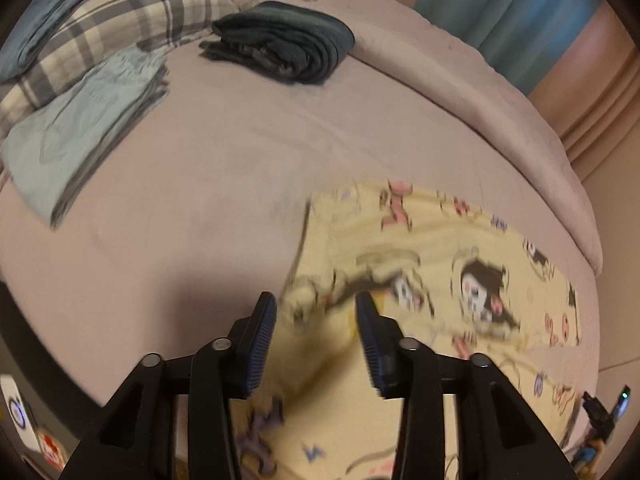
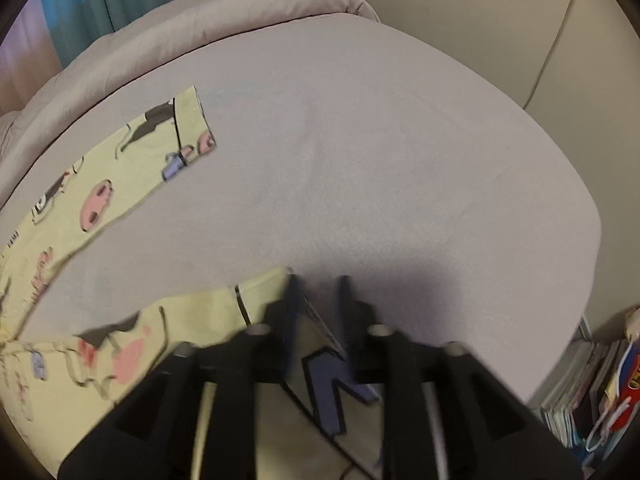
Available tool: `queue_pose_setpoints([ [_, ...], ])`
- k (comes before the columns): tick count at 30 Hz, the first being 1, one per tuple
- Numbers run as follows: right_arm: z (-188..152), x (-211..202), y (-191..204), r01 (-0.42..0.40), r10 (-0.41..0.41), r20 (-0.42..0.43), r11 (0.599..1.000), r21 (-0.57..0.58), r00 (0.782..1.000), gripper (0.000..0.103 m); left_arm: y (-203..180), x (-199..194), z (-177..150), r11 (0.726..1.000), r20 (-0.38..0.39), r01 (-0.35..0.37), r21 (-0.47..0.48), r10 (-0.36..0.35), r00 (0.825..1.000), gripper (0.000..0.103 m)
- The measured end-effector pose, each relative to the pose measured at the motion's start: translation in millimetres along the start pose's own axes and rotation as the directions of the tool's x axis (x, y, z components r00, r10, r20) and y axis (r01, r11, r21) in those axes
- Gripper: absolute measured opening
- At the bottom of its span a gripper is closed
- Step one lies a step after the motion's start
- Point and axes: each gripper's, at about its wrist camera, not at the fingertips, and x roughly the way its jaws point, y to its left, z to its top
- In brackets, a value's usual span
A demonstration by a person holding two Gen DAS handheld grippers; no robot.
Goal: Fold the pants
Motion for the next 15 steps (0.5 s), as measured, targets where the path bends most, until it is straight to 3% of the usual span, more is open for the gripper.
queue_pose_setpoints([
  [2, 18, -21, 17, -0.069, 0.070, 0.034, 0.997, -0.027, 0.997, 0.064, 2, 6, 15, 0.999, 0.018, 0.020, -0.031, -0.020, 1.000, 0.067],
  [3, 26, -27, 25, -0.099, 0.100, 0.042, 0.994, -0.040, 0.994, 0.072, 2, 13, 27, 0.998, 0.027, 0.038, -0.056, -0.036, 0.999, 0.068],
  [8, 92, -32, 79, -0.249, 0.253, 0.045, 0.964, -0.089, 0.966, 0.078, -1, 62, 60, 0.993, -0.009, 0.063, -0.101, -0.064, 0.998, 0.068],
  [12, 138, 17, 116, -0.255, 0.256, -0.006, 0.963, -0.086, 0.967, 0.078, -4, 109, 61, 0.996, -0.093, 0.011, -0.087, -0.019, 0.995, 0.068],
  [15, 160, 72, 141, -0.229, 0.224, -0.063, 0.970, -0.085, 0.973, 0.078, -10, 118, 56, 0.999, -0.057, -0.013, -0.050, 0.010, 0.998, 0.068],
])
